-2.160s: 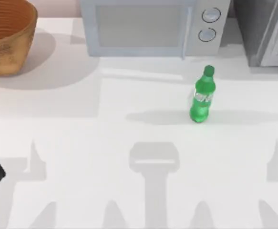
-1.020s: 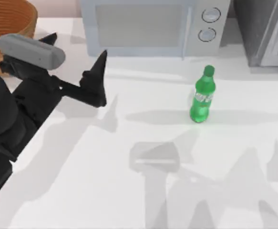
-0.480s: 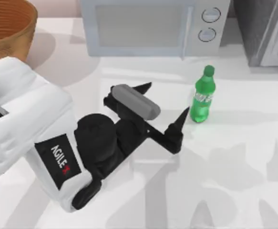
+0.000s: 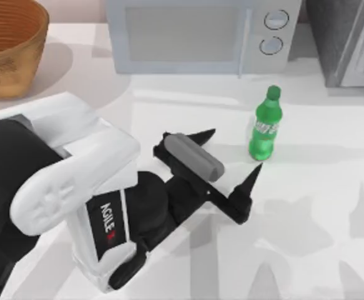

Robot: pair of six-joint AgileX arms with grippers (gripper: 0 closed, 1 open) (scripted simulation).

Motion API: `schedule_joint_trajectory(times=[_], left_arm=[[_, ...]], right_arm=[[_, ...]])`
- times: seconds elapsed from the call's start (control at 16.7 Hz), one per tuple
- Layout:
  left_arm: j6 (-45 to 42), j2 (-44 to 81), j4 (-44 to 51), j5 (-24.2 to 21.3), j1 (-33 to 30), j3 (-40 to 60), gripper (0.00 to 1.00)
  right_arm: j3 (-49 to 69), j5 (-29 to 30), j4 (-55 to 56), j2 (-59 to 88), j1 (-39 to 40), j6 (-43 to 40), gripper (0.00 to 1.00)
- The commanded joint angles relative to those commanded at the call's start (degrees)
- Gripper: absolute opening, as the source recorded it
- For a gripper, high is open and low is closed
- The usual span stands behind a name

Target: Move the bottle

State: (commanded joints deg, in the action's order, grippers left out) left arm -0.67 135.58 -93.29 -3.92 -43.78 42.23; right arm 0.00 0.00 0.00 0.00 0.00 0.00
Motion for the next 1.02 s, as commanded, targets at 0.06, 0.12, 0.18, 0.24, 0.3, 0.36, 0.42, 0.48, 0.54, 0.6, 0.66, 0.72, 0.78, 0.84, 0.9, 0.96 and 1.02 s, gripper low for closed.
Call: schedule_joint_trajectory(times=[0.06, 0.12, 0.18, 0.24, 0.3, 0.36, 0.42, 0.48, 0.54, 0.6, 0.66, 0.72, 0.78, 0.84, 0.9, 0.96, 1.02], left_arm=[[0.0, 0.0, 0.0, 0.0, 0.0, 0.0, 1.0], [0.0, -0.1, 0.1, 0.0, 0.3, -0.2, 1.0], [0.0, -0.1, 0.2, 0.0, 0.3, -0.1, 1.0], [0.0, 0.2, 0.7, 0.0, 0.2, 0.7, 1.0], [0.0, 0.6, 1.6, 0.0, 0.1, 2.0, 1.0], [0.0, 1.2, 2.8, 0.0, 0.0, 3.9, 1.0], [0.0, 2.0, 4.4, 0.1, -0.2, 6.3, 1.0], [0.0, 2.9, 6.2, 0.2, -0.3, 9.0, 1.0], [0.0, 3.8, 8.2, 0.3, -0.4, 12.0, 1.0], [0.1, 4.7, 10.2, 0.4, -0.5, 15.1, 1.0], [0.1, 5.6, 12.3, 0.5, -0.5, 18.1, 1.0], [0.1, 6.3, 14.2, 0.6, -0.6, 20.8, 1.0], [0.1, 7.0, 15.8, 0.6, -0.7, 23.1, 1.0], [0.1, 7.4, 17.2, 0.7, -0.7, 24.7, 1.0], [0.1, 7.7, 18.1, 0.7, -0.8, 25.8, 1.0], [0.1, 7.8, 18.4, 0.7, -0.8, 26.3, 1.0], [0.1, 7.8, 18.5, 0.7, -0.8, 26.3, 1.0]], right_arm=[[0.0, 0.0, 0.0, 0.0, 0.0, 0.0, 1.0], [0.0, 0.0, 0.0, 0.0, 0.0, 0.0, 1.0], [0.0, 0.0, 0.0, 0.0, 0.0, 0.0, 1.0], [0.0, 0.0, 0.0, 0.0, 0.0, 0.0, 1.0], [0.0, 0.0, 0.0, 0.0, 0.0, 0.0, 1.0], [0.0, 0.0, 0.0, 0.0, 0.0, 0.0, 1.0], [0.0, 0.0, 0.0, 0.0, 0.0, 0.0, 1.0], [0.0, 0.0, 0.0, 0.0, 0.0, 0.0, 1.0], [0.0, 0.0, 0.0, 0.0, 0.0, 0.0, 1.0], [0.0, 0.0, 0.0, 0.0, 0.0, 0.0, 1.0], [0.0, 0.0, 0.0, 0.0, 0.0, 0.0, 1.0], [0.0, 0.0, 0.0, 0.0, 0.0, 0.0, 1.0], [0.0, 0.0, 0.0, 0.0, 0.0, 0.0, 1.0], [0.0, 0.0, 0.0, 0.0, 0.0, 0.0, 1.0], [0.0, 0.0, 0.0, 0.0, 0.0, 0.0, 1.0], [0.0, 0.0, 0.0, 0.0, 0.0, 0.0, 1.0], [0.0, 0.0, 0.0, 0.0, 0.0, 0.0, 1.0]])
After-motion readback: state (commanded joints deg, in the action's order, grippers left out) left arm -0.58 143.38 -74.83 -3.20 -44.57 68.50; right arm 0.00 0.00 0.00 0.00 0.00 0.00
